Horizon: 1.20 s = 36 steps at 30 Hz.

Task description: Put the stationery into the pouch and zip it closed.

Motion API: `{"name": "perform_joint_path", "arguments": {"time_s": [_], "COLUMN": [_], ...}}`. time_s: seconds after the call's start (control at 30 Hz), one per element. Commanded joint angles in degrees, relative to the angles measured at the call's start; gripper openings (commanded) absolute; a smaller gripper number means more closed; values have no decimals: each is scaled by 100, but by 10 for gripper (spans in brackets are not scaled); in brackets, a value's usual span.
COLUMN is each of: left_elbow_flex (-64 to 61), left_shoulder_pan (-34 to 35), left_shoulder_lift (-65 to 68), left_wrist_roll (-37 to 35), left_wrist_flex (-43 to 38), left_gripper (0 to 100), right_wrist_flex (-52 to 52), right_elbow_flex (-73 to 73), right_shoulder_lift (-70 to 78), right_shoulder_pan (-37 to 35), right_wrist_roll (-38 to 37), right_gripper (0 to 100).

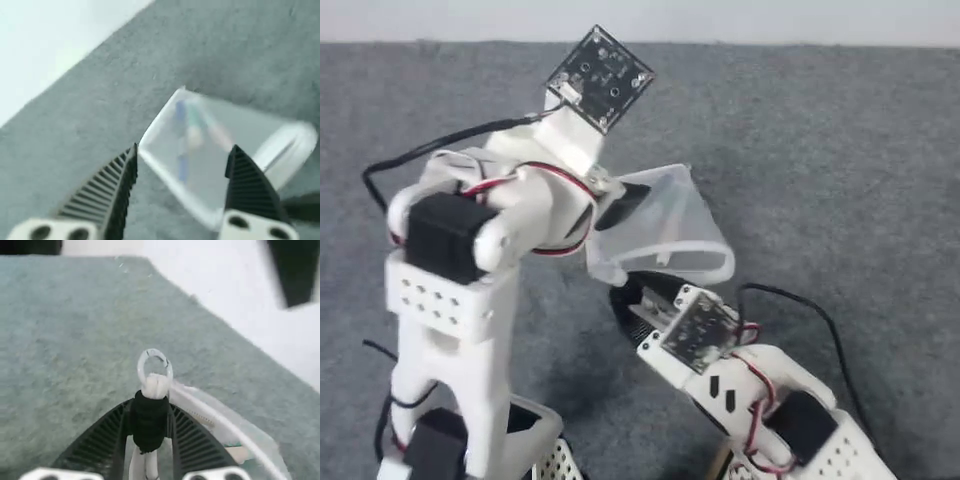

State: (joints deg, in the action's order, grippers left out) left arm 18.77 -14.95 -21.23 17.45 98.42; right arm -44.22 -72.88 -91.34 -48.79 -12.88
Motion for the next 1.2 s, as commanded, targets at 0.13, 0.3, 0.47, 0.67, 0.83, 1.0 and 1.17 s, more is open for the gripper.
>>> {"name": "perform_joint_path", "arguments": {"time_s": [0.13,0.3,0.47,0.67,0.83,1.0,1.17], "left_elbow_flex": [-989,-2360,-3723,-5393,-6545,-7319,-7969], "left_shoulder_pan": [369,316,308,308,9,-431,-501], "left_shoulder_lift": [-1688,-2892,-3938,-5081,-5837,-6268,-6655], "left_wrist_roll": [826,1037,1046,1046,1046,1046,1029], "left_wrist_flex": [220,26,-598,-1565,-2180,-2593,-3156], "left_gripper": [268,269,303,324,324,324,323], "right_wrist_flex": [-31,-31,-31,-31,-31,-31,-31], "right_elbow_flex": [229,396,396,396,387,396,396], "right_shoulder_lift": [-769,-796,-796,-796,-796,-796,-796], "right_shoulder_pan": [593,980,989,989,989,989,998], "right_wrist_roll": [62,290,308,308,316,316,316], "right_gripper": [5,5,5,5,5,5,5]}}
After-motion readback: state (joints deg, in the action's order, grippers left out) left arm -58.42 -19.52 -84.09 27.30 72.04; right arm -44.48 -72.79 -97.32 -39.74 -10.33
